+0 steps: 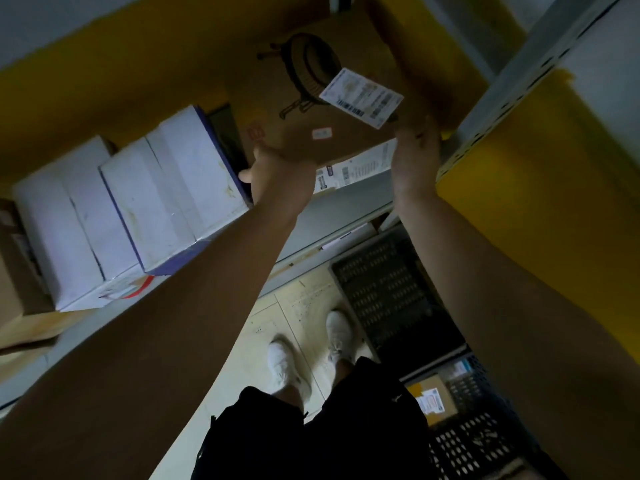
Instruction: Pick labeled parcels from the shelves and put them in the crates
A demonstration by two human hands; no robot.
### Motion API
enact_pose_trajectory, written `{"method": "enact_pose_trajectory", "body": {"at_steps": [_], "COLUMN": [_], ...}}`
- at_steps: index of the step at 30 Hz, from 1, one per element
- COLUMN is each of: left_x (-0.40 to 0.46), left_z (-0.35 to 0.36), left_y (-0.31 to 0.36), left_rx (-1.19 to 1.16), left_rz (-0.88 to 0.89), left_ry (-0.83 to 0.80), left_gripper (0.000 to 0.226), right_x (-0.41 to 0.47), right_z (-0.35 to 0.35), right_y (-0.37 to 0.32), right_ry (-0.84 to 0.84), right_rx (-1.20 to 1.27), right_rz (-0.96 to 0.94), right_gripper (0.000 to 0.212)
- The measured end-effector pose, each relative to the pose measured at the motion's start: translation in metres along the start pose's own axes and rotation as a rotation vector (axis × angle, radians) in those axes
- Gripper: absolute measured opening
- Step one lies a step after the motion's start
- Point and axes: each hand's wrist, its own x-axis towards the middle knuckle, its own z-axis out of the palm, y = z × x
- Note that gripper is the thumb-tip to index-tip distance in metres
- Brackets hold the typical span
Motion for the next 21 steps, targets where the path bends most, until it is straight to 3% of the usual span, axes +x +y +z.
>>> {"method": "enact_pose_trajectory", "body": {"at_steps": [4,11,14,18,21], "left_x": [-0.060,-0.098,-0.100,-0.098,-0.095], "left_z": [-0.034,-0.055,-0.063,-0.068,-0.072], "left_y": [0.044,0.042,0.030,0.028,0.031], "left_rx": [-0.006,-0.097,-0.217,-0.160,-0.209], "left_rz": [-0.014,-0.032,-0.167,-0.203,-0.241], "left_ry": [-0.036,-0.022,0.003,-0.023,-0.022], "left_gripper": [0.056,0.042,0.050,0.041,0.048], "right_x": [-0.002,-0.018,-0.021,-0.021,-0.019], "right_z": [-0.001,-0.009,-0.014,-0.015,-0.013], "right_y": [-0.011,-0.010,-0.006,-0.003,0.000], "right_ry": [0.023,0.040,0.063,0.158,0.253], "right_rx": [0.015,0.000,-0.082,-0.183,-0.217], "right_rz": [-0.018,-0.060,-0.082,-0.124,-0.162], "right_gripper": [0.026,0.039,0.039,0.027,0.038]}}
